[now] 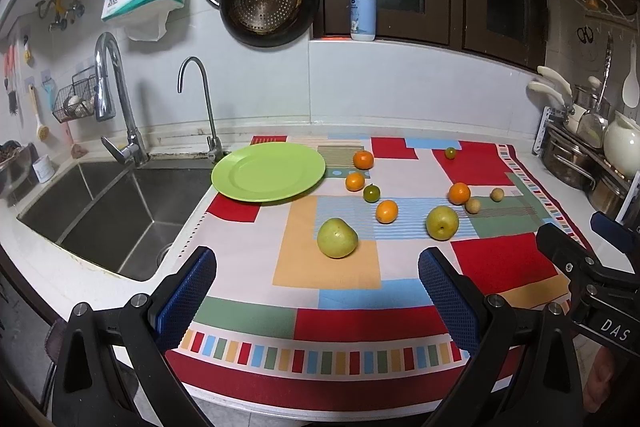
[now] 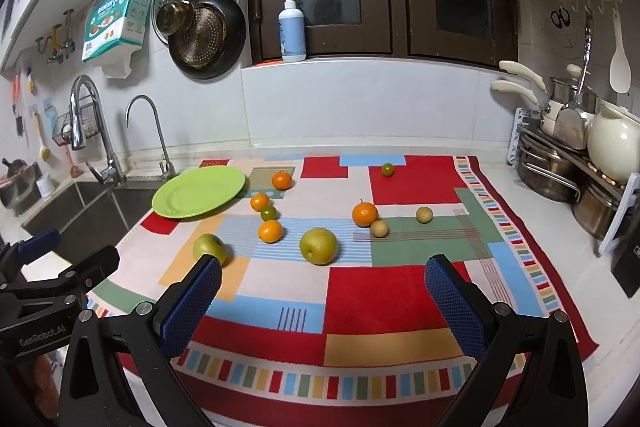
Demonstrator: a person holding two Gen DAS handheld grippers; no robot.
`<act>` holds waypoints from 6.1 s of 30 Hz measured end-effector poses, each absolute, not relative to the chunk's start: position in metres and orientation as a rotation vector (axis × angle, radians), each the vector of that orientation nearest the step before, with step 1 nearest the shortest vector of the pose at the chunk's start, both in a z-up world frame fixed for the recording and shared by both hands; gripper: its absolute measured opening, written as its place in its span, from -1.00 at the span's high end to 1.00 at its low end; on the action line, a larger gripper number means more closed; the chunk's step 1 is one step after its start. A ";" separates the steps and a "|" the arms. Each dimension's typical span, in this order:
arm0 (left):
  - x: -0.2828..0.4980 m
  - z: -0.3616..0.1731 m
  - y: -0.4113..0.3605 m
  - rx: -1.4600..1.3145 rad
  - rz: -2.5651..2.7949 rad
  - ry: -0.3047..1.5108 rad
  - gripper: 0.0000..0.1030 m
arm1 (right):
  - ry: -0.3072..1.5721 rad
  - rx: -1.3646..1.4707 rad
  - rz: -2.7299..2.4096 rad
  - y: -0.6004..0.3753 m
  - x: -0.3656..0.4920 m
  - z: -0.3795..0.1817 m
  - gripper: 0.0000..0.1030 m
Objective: Organize fruits
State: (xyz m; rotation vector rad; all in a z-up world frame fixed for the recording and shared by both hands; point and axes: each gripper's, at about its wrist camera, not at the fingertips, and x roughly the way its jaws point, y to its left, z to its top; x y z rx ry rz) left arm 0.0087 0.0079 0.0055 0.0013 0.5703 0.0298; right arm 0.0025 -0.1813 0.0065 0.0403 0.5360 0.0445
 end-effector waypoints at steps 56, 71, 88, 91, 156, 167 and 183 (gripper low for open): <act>0.188 -0.115 -0.002 0.043 -0.158 0.908 0.03 | 0.880 0.017 0.038 -0.158 0.190 -0.117 0.00; 0.190 -0.077 0.033 0.025 -0.175 0.829 0.03 | 0.819 0.022 0.102 -0.122 0.186 -0.078 0.00; 0.240 -0.054 0.117 0.078 -0.126 0.746 0.03 | 0.731 -0.051 0.281 -0.019 0.246 -0.048 0.00; 0.254 -0.060 0.129 0.080 -0.119 0.756 0.03 | 0.739 -0.060 0.305 -0.004 0.262 -0.052 0.00; 0.164 0.009 0.071 0.047 -0.150 0.546 -0.89 | 0.524 -0.016 -0.001 -0.093 0.149 0.000 -0.72; 0.149 0.006 0.016 0.065 -0.136 0.527 -0.90 | 0.508 -0.024 -0.005 -0.151 0.135 0.002 -0.72; 0.178 -0.045 -0.041 0.108 -0.174 0.645 -0.89 | 0.647 -0.004 -0.033 -0.211 0.159 -0.044 -0.72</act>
